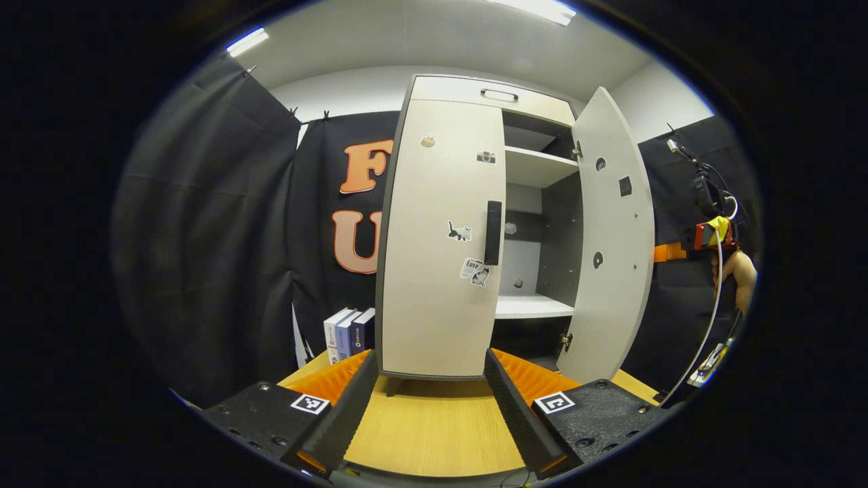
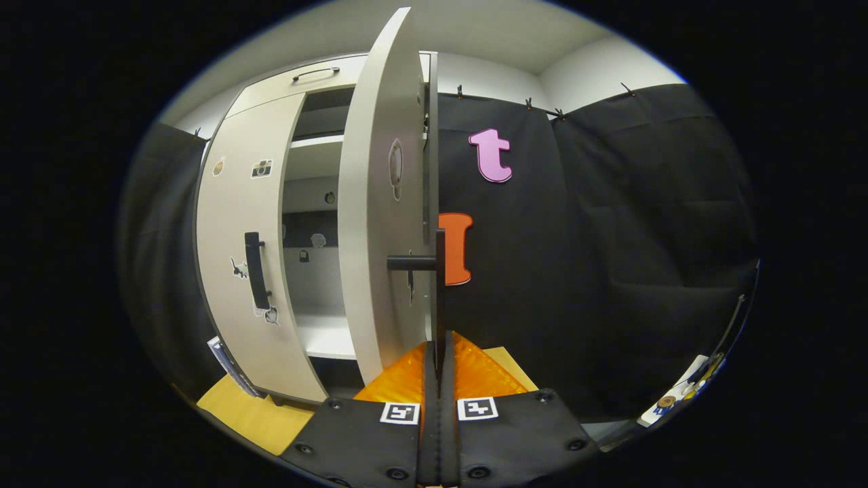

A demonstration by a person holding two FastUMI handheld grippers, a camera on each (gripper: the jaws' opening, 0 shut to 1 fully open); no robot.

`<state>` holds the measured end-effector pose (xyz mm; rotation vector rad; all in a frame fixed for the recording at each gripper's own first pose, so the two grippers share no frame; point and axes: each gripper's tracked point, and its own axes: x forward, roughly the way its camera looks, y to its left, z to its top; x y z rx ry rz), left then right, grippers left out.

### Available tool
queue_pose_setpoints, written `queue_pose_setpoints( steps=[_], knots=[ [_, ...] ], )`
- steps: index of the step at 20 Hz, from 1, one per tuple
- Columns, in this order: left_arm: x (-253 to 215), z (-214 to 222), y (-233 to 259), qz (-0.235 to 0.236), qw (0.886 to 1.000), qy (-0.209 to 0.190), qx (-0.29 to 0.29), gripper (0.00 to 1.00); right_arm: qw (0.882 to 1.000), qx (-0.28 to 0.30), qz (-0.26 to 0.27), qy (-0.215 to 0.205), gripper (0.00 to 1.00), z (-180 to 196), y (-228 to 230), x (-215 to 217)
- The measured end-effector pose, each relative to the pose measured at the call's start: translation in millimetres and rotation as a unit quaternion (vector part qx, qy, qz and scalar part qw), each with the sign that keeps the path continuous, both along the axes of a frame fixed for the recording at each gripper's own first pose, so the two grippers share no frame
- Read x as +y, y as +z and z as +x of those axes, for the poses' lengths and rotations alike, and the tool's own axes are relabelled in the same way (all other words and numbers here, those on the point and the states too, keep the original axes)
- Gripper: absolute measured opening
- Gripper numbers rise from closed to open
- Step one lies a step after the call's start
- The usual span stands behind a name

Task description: Open the right door of the double-door shoe cabinet with the right hand, and open the left door with the left hand.

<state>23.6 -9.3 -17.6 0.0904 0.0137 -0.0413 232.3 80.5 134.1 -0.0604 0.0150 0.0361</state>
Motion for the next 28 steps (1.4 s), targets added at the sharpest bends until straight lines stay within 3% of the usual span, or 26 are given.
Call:
queue_pose_setpoints(
  steps=[7,18,20,21,22,25,26,28],
  knots=[
    [-22,10,-3,0.005,1.000,-0.015,0.007,0.95,1.000,0.000,-0.001,-0.020,0.07,-7,-1,-28],
    [-59,59,20,0.020,0.999,-0.028,-0.004,0.95,0.998,-0.028,0.031,-0.051,0.09,-52,9,-78],
    [-69,72,25,0.027,0.999,-0.037,-0.007,0.94,0.998,-0.032,0.028,-0.053,0.36,-59,8,-80],
    [-75,78,25,0.025,0.999,-0.043,-0.006,0.94,0.998,-0.031,0.026,-0.053,0.44,-59,7,-82],
    [-80,87,25,0.022,0.999,-0.046,-0.005,0.94,0.998,-0.030,0.026,-0.051,0.45,-62,7,-82],
    [-88,115,29,0.019,0.999,-0.044,0.000,0.94,0.999,-0.017,0.022,-0.033,0.87,-66,-1,-73],
    [-93,124,32,0.019,0.999,-0.043,-0.003,0.92,0.999,-0.016,0.020,-0.024,0.92,-67,-1,-71],
    [-100,141,40,0.017,0.999,-0.038,-0.014,0.94,1.000,-0.015,0.011,-0.020,0.92,-67,-3,-72]
  ],
)
